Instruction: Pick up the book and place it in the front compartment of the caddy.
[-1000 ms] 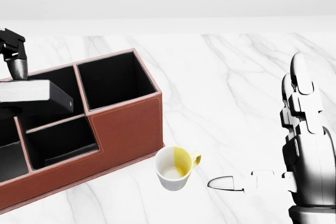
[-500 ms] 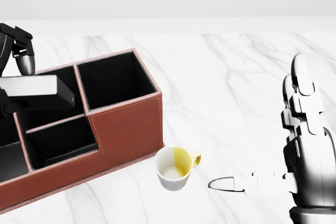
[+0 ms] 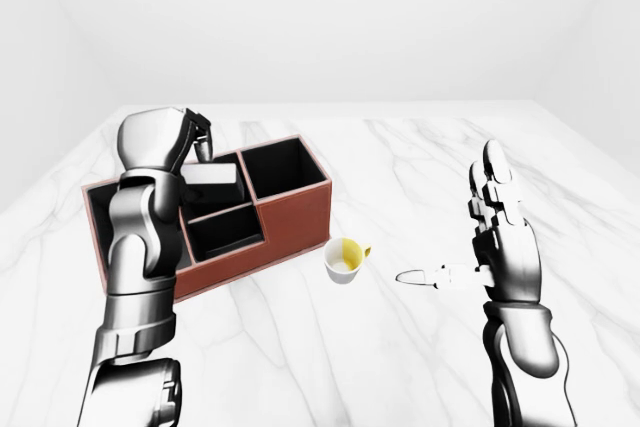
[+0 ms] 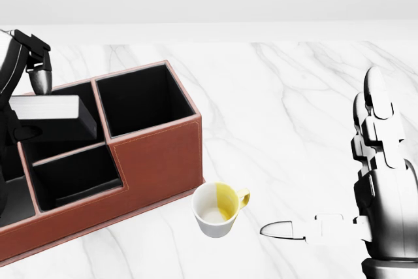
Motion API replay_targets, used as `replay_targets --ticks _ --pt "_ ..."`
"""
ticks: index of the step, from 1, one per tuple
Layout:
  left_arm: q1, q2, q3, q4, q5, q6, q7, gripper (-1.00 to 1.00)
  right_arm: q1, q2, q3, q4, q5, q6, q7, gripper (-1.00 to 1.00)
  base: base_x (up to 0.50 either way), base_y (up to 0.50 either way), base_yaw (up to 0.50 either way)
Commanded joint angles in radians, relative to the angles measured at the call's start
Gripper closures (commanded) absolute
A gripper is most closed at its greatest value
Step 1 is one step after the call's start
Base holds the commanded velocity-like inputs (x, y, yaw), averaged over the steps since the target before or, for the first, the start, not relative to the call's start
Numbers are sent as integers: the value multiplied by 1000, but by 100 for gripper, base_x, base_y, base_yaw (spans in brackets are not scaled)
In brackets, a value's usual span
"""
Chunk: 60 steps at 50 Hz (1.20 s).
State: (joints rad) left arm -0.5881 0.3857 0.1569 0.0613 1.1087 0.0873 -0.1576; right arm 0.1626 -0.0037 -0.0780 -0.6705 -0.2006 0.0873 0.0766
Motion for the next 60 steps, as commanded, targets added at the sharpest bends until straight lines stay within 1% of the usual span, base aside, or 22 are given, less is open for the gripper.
replay_targets --ticks 1,4,5,7,8,10,11,12,13,17,21,24,29,37,43,47,51,60 --pt "-6 -4 2 2 47 0 30 100 3 0 -3 2 -1 0 1 -100 0 0 0" --pt "-8 0 5 12 44 0 36 100 4 0 -2 2 -3 0 1 -100 0 0 0" --pt "4 -4 7 24 40 0 63 100 4 1 -1 4 -4 0 0 -100 0 0 0" --pt "-12 5 8 32 40 0 54 100 4 1 0 13 -4 0 -2 -100 0 0 0" --pt "3 0 8 46 35 0 84 100 4 0 0 14 -5 0 -2 -100 0 0 0" --pt "-16 8 7 51 33 0 67 100 4 1 3 10 -7 0 -2 -100 0 0 0" --pt "-20 10 7 57 33 0 71 100 4 1 4 9 -8 0 -2 -100 0 0 0" --pt "-8 1 9 75 21 0 107 100 4 1 4 10 -9 0 -2 -100 0 0 0" --pt "-9 0 7 86 15 0 118 100 4 1 5 9 -10 0 -2 -100 0 0 0" --pt "-32 9 1 125 8 0 135 100 7 1 5 -2 -12 0 -1 -100 0 0 0" --pt "-57 17 2 163 -3 0 179 100 8 2 4 6 -11 0 -2 -100 0 0 0" --pt "-67 14 -5 188 -12 0 204 100 7 1 7 15 -12 0 -3 -100 0 0 0" --pt "-74 8 -20 203 -7 0 205 100 7 0 5 12 -11 0 -2 -100 0 0 0" --pt "-94 4 -35 276 5 0 253 100 11 1 -2 21 -6 0 0 -100 0 0 0" --pt "-128 6 -51 385 16 0 310 100 11 0 -5 7 -6 0 5 -100 0 0 0" --pt "-165 6 -54 501 2 0 380 100 13 1 -7 5 -7 0 7 -100 0 0 0" --pt "-189 17 -65 568 -8 0 411 100 9 2 0 3 -13 0 6 -100 0 0 0" --pt "-189 17 -71 573 -13 0 413 100 13 1 0 2 -13 0 7 -100 0 0 0"
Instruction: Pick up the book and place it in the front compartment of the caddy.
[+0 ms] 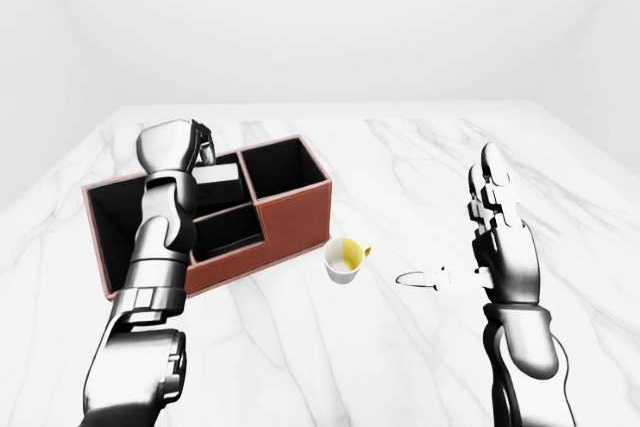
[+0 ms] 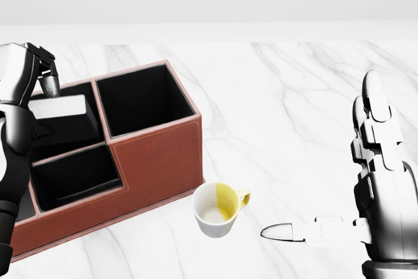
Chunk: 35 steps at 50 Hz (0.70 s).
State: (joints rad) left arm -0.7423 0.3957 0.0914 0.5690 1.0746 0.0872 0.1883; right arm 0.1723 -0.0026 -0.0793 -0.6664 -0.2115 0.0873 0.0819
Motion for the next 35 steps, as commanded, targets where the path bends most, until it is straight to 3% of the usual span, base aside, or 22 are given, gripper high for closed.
replay_targets --ticks 1,28,35 --pt "-33 8 -8 67 23 0 67 100 5 0 0 -1 -1 0 1 -100 0 0 0" --pt "-168 -4 -48 433 -100 0 294 100 10 1 0 20 -1 0 3 -100 0 0 0" --pt "-171 2 -56 458 -110 0 299 100 9 1 0 36 2 0 1 -100 0 0 0"
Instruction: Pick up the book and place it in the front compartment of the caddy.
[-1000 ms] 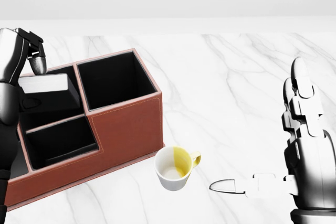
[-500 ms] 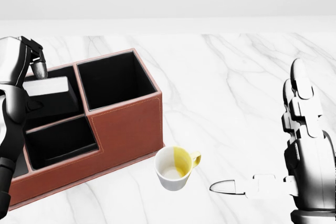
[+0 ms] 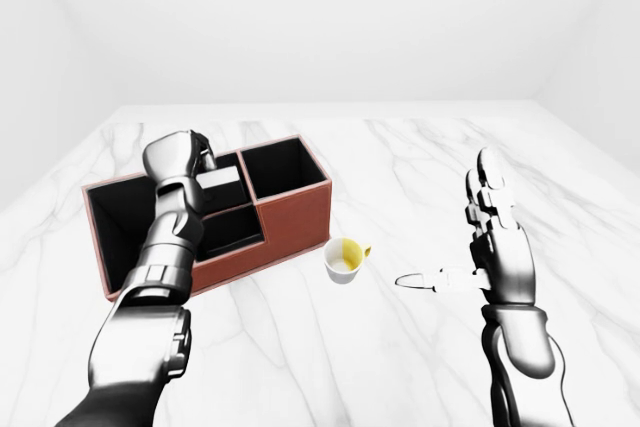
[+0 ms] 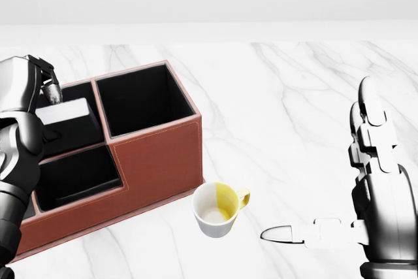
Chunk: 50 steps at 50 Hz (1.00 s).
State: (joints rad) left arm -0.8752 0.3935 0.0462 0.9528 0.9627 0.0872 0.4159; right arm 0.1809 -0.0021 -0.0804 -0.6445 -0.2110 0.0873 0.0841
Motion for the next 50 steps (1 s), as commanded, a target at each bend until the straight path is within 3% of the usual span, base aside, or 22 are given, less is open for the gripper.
replay_targets --ticks 1,14,15,16,27,30,36,39,41,46,50 --pt "-38 5 -12 76 2 0 74 100 1 0 2 14 0 0 -1 -100 0 0 0" --pt "-43 3 -19 122 -12 0 95 100 2 0 -3 7 2 0 3 -100 0 0 0" --pt "-40 3 -19 118 -12 0 93 45 1 0 -2 13 1 0 2 -100 0 0 0" --pt "-40 4 -18 111 -13 0 87 -100 -1 0 -1 16 1 0 2 -100 0 0 0" --pt "50 23 40 -292 8 0 -57 -100 -5 -1 11 27 -2 0 -5 -100 0 0 0" --pt "77 29 51 -457 44 0 -166 -100 -10 -2 11 26 -2 0 -6 -100 0 0 0" --pt "108 25 80 -593 68 0 -231 -100 -5 -2 8 27 1 0 -7 -100 0 0 0" --pt "146 31 99 -745 85 0 -314 -100 -6 -1 13 46 0 0 -11 -100 0 0 0" --pt "184 23 120 -816 76 0 -318 -100 -8 -1 18 57 -2 0 -14 -100 0 0 0" --pt "238 32 160 -1080 60 0 -463 -100 -9 -3 13 24 1 0 -9 -100 0 0 0" --pt "275 17 194 -1281 -33 0 -586 -100 -8 -3 11 6 -2 0 -6 -100 0 0 0"
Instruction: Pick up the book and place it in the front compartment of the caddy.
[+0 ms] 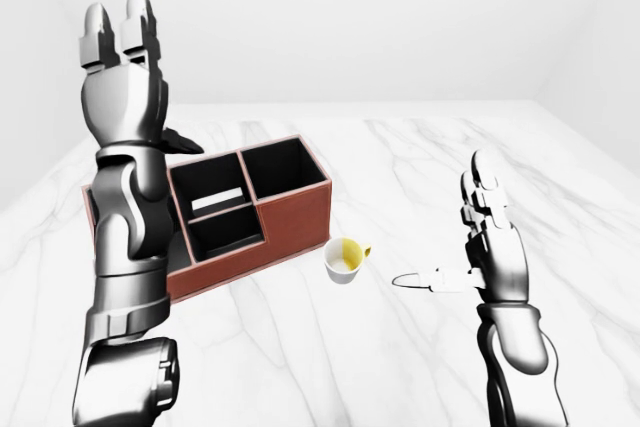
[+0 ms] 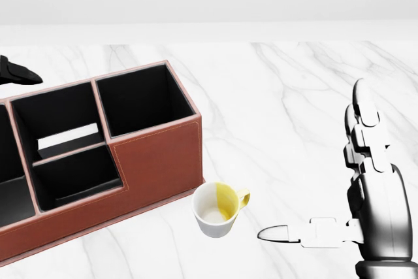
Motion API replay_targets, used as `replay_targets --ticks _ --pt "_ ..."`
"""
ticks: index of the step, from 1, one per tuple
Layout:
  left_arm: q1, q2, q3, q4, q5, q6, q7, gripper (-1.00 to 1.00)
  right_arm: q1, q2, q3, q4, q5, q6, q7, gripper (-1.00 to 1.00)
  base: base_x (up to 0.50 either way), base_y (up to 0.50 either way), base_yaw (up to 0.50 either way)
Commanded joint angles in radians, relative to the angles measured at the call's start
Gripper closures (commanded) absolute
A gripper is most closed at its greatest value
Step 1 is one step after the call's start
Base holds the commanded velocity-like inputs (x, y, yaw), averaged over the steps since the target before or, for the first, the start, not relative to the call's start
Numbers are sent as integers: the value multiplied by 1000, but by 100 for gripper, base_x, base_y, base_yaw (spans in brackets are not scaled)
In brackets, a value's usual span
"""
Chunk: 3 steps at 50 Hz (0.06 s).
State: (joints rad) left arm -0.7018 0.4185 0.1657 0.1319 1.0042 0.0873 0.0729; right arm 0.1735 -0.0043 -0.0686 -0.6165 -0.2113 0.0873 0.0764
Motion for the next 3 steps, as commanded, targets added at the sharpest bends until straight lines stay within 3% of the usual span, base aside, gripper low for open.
replay_targets --ticks 1,3 --pt "123 -16 87 -549 -106 0 -290 -100 0 0 -1 -25 -3 0 1 -100 0 0 0" --pt "155 -37 92 -659 -181 0 -367 -100 0 0 0 -33 -6 0 3 -100 0 0 0"
